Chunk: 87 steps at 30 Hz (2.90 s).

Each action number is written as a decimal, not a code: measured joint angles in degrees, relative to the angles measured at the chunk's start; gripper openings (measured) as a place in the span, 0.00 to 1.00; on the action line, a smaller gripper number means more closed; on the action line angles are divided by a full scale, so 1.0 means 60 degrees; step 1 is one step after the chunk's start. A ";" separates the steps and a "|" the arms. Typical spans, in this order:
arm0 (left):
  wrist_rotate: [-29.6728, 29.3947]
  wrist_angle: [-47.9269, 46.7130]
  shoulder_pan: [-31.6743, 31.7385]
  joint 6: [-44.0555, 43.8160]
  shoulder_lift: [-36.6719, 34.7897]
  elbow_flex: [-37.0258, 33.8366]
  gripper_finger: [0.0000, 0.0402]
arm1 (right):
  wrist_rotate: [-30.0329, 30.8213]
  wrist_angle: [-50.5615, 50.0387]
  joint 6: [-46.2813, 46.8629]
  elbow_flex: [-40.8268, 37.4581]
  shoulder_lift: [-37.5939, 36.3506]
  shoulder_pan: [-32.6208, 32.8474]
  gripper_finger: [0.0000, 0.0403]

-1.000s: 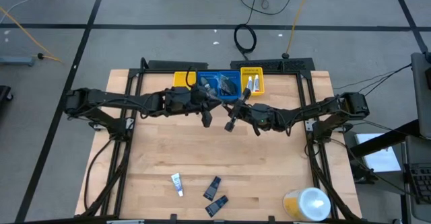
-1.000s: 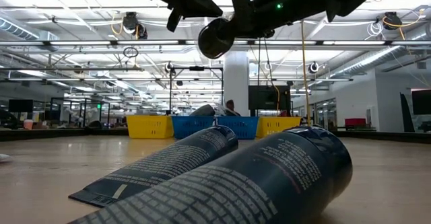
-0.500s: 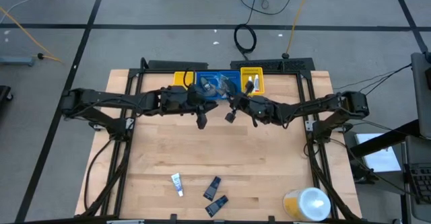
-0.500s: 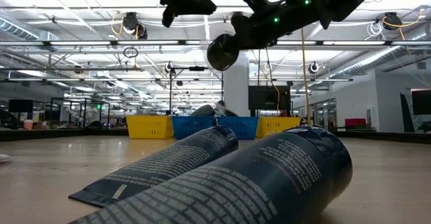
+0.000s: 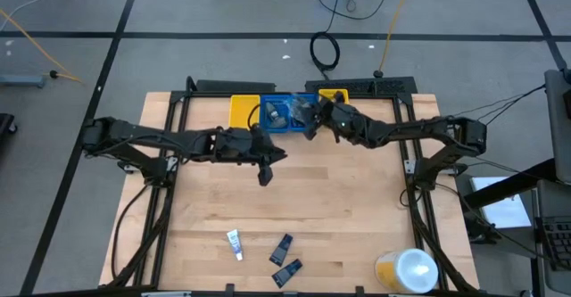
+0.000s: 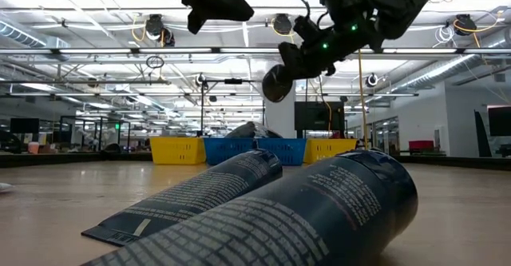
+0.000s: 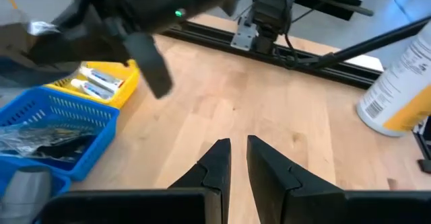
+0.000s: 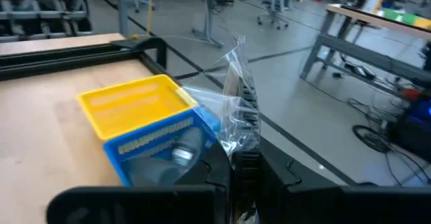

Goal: Pick & Place Travel size toiletries
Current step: Put the black hairbrush into the right blue bin, then put the white toothpaste into the right yellow bin

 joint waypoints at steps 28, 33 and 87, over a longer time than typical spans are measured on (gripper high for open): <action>-0.0668 -0.0788 -0.0399 -0.0057 0.0018 -0.0004 0.12 | -0.0249 0.1176 0.1226 0.0000 0.2204 -0.1275 0.14; -0.0668 -0.1018 -0.0399 -0.0093 0.0018 -0.0004 0.12 | -0.0261 0.1253 0.1030 0.0000 0.2225 -0.1271 0.21; 0.0810 -0.2249 -0.4933 -0.2140 0.2603 0.0053 0.24 | -0.2211 0.0007 0.0198 0.0004 -0.0073 0.1009 0.42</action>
